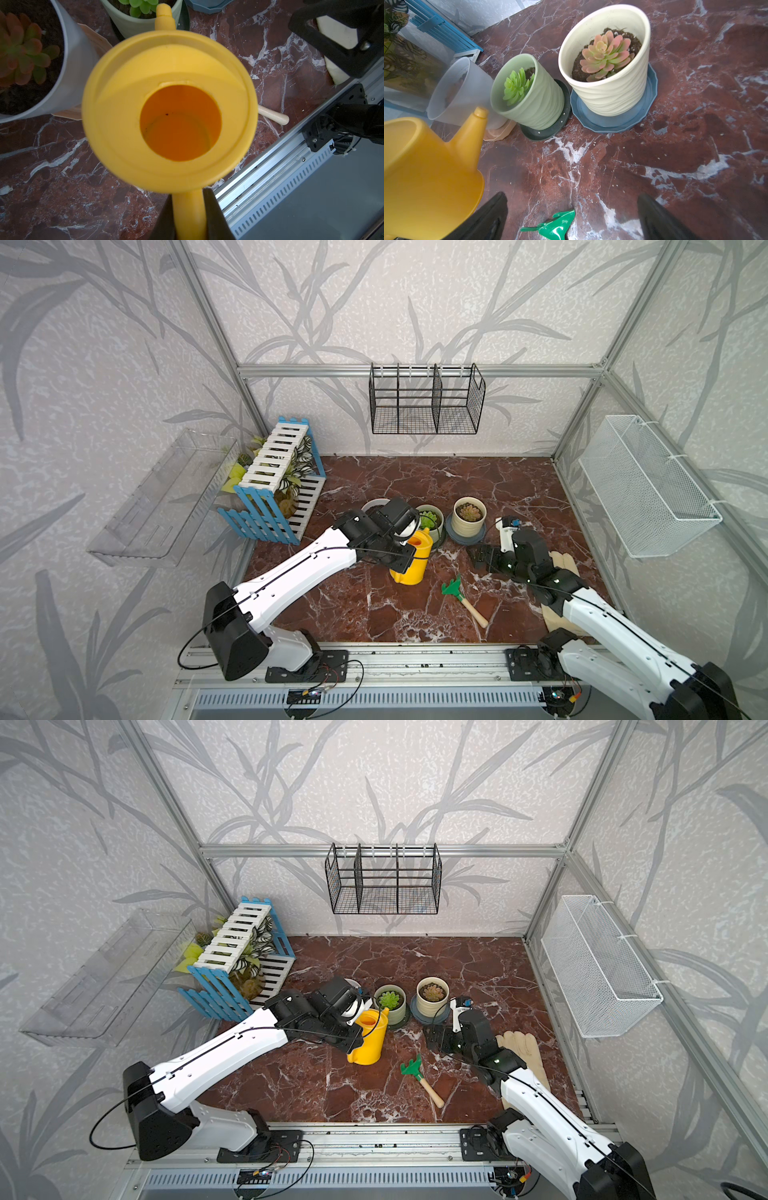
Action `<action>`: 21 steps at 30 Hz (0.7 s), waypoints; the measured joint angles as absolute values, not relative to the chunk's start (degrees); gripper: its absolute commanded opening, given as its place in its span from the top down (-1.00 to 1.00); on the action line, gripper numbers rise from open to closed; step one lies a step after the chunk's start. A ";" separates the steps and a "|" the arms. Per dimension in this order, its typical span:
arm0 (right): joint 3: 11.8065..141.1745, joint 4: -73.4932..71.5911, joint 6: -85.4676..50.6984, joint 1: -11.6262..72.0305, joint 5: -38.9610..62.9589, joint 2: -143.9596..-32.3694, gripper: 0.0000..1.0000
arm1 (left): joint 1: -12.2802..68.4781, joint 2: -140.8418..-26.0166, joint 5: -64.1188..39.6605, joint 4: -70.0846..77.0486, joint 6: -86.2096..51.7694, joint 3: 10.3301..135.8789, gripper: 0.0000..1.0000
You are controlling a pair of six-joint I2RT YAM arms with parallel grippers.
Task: Water the succulent around the soil edge
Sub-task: Water the soil of the potted plant with water.
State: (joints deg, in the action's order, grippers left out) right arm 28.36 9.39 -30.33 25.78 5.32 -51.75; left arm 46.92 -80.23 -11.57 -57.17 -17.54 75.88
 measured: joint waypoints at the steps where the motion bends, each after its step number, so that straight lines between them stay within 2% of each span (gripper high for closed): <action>1: 28.36 9.37 -30.33 25.82 5.15 -51.83 -0.98 | 46.92 -80.38 -12.03 -56.75 -17.56 75.88 1.00; 21: 28.62 9.76 -30.11 25.93 2.39 -54.06 -0.98 | 45.43 -80.53 -11.75 -55.09 -17.56 73.95 1.00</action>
